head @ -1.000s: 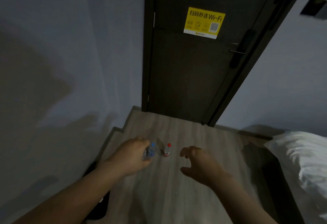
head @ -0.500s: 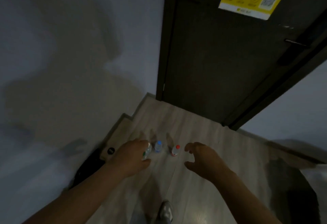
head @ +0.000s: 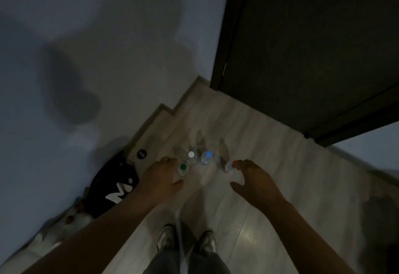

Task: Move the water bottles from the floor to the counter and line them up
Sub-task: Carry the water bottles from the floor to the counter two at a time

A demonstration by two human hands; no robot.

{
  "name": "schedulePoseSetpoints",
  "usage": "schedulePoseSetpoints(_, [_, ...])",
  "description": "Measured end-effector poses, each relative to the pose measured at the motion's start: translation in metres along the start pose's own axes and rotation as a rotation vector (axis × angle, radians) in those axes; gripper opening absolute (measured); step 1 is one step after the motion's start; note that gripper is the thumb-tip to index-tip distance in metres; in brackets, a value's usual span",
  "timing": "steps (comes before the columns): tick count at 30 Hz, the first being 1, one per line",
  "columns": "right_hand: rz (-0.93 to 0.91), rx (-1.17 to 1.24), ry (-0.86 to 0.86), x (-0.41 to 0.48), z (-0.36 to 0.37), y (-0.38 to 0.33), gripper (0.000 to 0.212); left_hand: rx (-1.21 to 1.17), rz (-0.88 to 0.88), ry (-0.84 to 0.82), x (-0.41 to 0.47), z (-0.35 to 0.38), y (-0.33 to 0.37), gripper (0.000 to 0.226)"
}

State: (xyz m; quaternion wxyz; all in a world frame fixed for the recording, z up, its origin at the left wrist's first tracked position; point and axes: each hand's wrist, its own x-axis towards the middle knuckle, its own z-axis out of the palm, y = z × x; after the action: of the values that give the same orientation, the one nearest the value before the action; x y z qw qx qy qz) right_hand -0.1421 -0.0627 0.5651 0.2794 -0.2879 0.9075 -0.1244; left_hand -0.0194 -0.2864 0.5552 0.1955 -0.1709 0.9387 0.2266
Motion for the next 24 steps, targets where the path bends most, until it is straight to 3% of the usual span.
schedulePoseSetpoints(13, [-0.002, -0.035, 0.039, 0.165, 0.208, 0.096, 0.046, -0.068, -0.009, 0.025, 0.164, 0.213, -0.116, 0.047])
schedulePoseSetpoints(19, [0.008, -0.057, 0.106, 0.230, 0.312, 0.156, 0.055, -0.108, -0.007, 0.140, 0.239, 0.318, -0.175, 0.062])
schedulePoseSetpoints(22, [0.019, -0.060, 0.184, 0.257, 0.344, 0.175, 0.054, -0.156, 0.021, 0.196, 0.263, 0.347, -0.194, 0.084])
schedulePoseSetpoints(24, [0.024, -0.054, 0.241, 0.271, 0.357, 0.182, 0.058, -0.190, 0.068, 0.221, 0.272, 0.356, -0.201, 0.086])
